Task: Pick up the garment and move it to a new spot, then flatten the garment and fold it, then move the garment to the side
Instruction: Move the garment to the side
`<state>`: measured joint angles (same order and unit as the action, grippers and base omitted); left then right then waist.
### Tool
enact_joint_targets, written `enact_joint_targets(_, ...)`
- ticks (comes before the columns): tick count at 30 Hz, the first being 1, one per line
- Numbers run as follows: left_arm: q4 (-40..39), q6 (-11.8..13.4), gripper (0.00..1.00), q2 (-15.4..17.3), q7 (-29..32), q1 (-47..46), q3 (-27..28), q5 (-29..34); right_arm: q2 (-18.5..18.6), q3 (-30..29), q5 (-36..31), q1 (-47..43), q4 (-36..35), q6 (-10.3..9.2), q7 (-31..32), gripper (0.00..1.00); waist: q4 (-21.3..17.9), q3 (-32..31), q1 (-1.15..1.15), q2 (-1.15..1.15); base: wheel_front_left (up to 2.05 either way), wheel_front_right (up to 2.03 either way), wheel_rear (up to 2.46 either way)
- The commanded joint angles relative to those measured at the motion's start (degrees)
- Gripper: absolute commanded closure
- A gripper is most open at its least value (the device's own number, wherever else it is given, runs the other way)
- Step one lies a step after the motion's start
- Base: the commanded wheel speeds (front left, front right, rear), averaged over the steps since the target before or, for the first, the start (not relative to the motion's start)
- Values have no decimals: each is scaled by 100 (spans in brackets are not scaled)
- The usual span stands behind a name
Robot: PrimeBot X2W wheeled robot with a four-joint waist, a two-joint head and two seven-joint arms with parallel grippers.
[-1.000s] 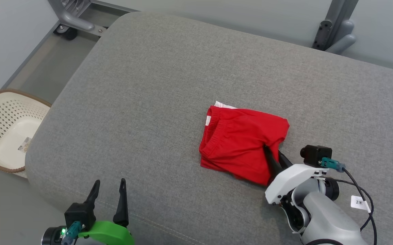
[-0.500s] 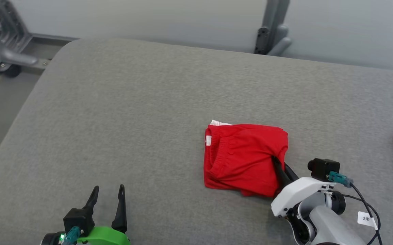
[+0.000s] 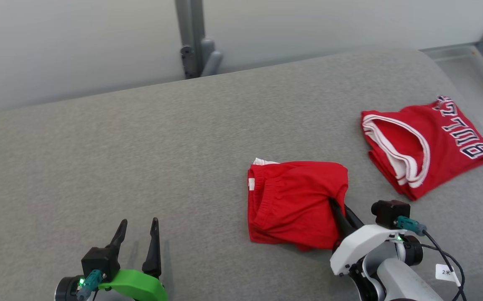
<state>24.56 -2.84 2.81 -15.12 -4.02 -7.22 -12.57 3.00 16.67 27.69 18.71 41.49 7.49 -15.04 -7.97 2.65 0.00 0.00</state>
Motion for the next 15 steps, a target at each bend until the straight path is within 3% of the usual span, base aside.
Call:
enact_joint_targets(1, 36, 19, 0, 24, 4, -72, 8, -37, 25, 51, -1, -77, -18, -2, -15, 100, -1352, 15, 0, 0, 0, 0, 0)
enact_joint_targets(9, 36, 35, 0, 26, 4, -272, -113, 19, 12, 321, -55, -37, -73, -2, -15, 100, -1860, 154, 0, 0, 0, 0, 0)
enact_joint_targets(15, 71, 4, 0, 26, 4, -401, -164, 53, 20, 418, -125, 5, -111, -2, -15, 100, -1879, 282, 0, 0, 0, 0, 0)
